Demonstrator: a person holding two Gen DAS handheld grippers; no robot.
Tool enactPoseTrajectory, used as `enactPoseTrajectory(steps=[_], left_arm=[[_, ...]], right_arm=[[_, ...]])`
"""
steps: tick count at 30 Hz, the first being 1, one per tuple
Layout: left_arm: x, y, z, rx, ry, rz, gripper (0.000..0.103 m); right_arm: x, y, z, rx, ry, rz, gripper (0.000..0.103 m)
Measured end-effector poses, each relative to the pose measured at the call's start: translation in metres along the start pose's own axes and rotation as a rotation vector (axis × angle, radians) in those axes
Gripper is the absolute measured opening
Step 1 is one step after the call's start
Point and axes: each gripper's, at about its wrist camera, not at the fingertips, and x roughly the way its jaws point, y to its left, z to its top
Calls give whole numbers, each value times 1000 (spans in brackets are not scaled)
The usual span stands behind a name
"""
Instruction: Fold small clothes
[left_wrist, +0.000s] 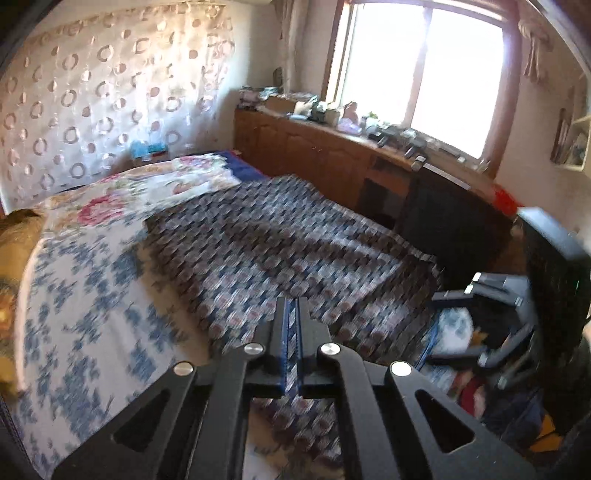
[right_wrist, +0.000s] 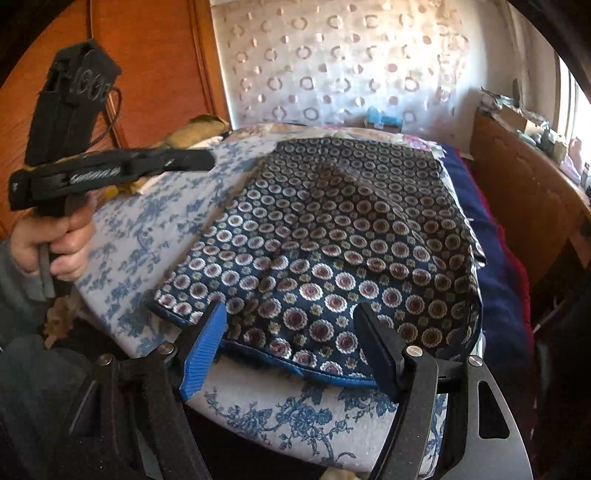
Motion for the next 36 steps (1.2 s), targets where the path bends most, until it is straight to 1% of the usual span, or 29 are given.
enactPoseTrajectory(steps=[1, 2, 3, 4, 5, 8, 9, 12, 16, 20, 24, 25, 26, 27, 28, 29, 31, 32, 35, 36], left_arm=[[-1, 0, -6, 7, 14, 4, 5], [-1, 1, -13, 6, 38, -29, 7], [-1, 3, -17, -3, 50, -46, 10], [-1, 5, -22, -22, 67, -55, 24], [-1, 6, -29, -31, 80, -40, 31], [-2, 3, -42, -14, 115, 10, 34], [-2, 3, -45, -21, 124, 8, 34], [-2, 2, -53, -42, 152, -29, 35], [8, -2, -65, -47, 206, -59, 35], [20, -6, -74, -49, 256, -53, 35], [19, -12, -75, -27, 250, -26, 35], [20, -14, -75, -17, 247, -30, 34], [21, -18, -76, 2, 244, -64, 13], [22, -20, -76, 10, 244, -81, 5], [21, -22, -74, 15, 235, -74, 0], [19, -23, -71, 22, 216, -76, 0], [8, -24, -55, 17, 147, -98, 0], [5, -23, -48, 14, 134, -99, 0], [-7, -18, -16, 7, 55, -99, 0], [-8, -17, -8, 3, 41, -99, 0]], right_arm=[[0, -2, -1, 4, 1, -4, 73], [0, -5, -2, 9, 1, -13, 73], [-1, -7, -2, 11, 0, -21, 73], [-2, -10, -2, 16, -4, -30, 73], [-3, -13, -1, 22, -7, -35, 73], [-5, -17, 0, 29, -16, -52, 73], [-6, -17, 0, 31, -20, -55, 73], [-8, -19, 1, 31, -25, -61, 73], [-8, -22, 2, 35, -30, -67, 73], [-7, -21, 5, 33, -35, -73, 73], [-8, -23, 6, 33, -42, -78, 73], [-9, -23, 6, 34, -44, -79, 73], [-9, -23, 6, 35, -45, -80, 73], [-9, -24, 6, 35, -46, -80, 73], [-9, -24, 6, 35, -47, -80, 73], [-9, -24, 6, 33, -48, -78, 73], [-10, -23, 5, 27, -49, -69, 73], [-10, -22, 5, 24, -49, -65, 73], [-14, -18, 4, 15, -53, -43, 73], [-16, -16, 3, 7, -56, -36, 74]])
